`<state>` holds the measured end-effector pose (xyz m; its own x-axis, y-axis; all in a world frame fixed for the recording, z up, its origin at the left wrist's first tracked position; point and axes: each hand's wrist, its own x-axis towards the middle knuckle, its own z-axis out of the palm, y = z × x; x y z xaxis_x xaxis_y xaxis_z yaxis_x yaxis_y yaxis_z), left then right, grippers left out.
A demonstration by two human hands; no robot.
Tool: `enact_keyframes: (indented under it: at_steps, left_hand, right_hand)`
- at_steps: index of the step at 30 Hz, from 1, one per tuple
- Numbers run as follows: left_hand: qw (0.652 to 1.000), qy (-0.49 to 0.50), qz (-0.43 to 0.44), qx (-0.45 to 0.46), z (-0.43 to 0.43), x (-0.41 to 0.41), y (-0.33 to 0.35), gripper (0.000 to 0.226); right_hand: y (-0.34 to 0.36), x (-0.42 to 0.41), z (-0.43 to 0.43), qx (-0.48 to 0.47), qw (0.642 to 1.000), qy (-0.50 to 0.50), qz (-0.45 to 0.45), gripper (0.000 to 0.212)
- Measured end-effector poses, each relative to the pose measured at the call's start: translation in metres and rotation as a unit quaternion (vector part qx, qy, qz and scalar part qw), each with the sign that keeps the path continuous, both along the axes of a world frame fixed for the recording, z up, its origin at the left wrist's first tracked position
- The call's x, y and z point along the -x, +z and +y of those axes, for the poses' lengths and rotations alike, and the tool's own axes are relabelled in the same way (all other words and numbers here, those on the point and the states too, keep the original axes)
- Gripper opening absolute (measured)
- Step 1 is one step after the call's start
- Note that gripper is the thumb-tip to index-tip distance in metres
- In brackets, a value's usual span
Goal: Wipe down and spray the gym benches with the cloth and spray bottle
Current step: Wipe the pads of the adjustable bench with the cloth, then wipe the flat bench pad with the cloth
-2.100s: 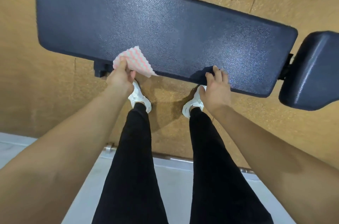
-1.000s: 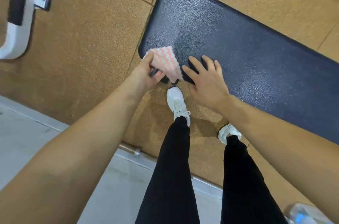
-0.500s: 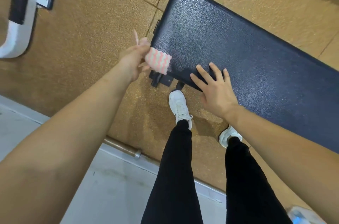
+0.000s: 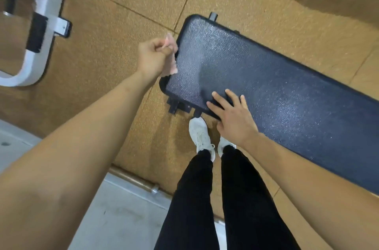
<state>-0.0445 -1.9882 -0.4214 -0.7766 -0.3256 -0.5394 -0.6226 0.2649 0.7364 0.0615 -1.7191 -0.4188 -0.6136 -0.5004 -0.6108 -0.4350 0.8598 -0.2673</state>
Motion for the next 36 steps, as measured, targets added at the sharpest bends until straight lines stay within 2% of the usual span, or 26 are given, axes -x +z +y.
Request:
enact_keyframes:
  at_steps: [2,4,7,11,13,15,17,19,23,25,29,32,36]
  left_hand:
    - [0.997,0.053,0.005,-0.057,0.007,0.005,0.026,0.021]
    - [0.990,0.095,-0.006,-0.109,0.010,0.005,0.055,0.021]
    - [0.985,0.088,-0.007,-0.146,0.014,-0.001,0.104,0.010]
    - [0.989,0.043,0.019,-0.139,0.018,0.001,0.172,0.011]
    - [0.988,-0.003,0.022,-0.150,0.014,0.006,0.200,0.009]
    - [0.983,-0.086,0.032,-0.159,0.004,0.013,0.225,0.014]
    - [0.974,-0.142,0.044,-0.173,-0.013,0.023,0.242,0.021]
    - [0.967,-0.179,0.054,-0.173,-0.037,0.038,0.255,0.030]
    - [0.952,-0.258,0.044,-0.157,-0.109,0.066,0.270,0.024]
    - [0.947,-0.292,0.021,-0.134,-0.147,0.081,0.277,0.026]
    - [0.937,-0.344,0.001,-0.059,-0.213,0.119,0.299,0.021]
    - [0.928,-0.373,0.010,0.020,-0.241,0.151,0.304,0.025]
    - [0.918,-0.397,0.000,0.009,-0.239,0.194,0.299,0.019]
  right_hand:
    - [0.010,0.015,0.002,0.034,0.994,-0.061,-0.083,0.053]
    - [0.033,0.034,0.002,0.084,0.973,-0.156,-0.149,0.052]
    - [0.077,0.064,-0.002,0.147,0.936,-0.278,-0.156,0.048]
    - [0.150,0.097,-0.031,0.280,0.859,-0.394,-0.170,0.043]
    - [0.185,0.116,-0.055,0.328,0.832,-0.416,-0.164,0.056]
    - [0.212,0.135,-0.082,0.373,0.811,-0.411,-0.187,0.079]
    - [0.232,0.151,-0.106,0.399,0.792,-0.407,-0.220,0.090]
    - [0.247,0.164,-0.129,0.407,0.774,-0.423,-0.237,0.081]
    - [0.267,0.183,-0.177,0.361,0.800,-0.454,-0.156,0.018]
    - [0.281,0.190,-0.202,0.347,0.783,-0.501,-0.125,0.004]
    - [0.310,0.209,-0.248,0.338,0.743,-0.570,-0.095,0.014]
    - [0.321,0.226,-0.265,0.335,0.722,-0.601,-0.068,0.010]
    - [0.325,0.248,-0.258,0.339,0.682,-0.646,-0.054,0.008]
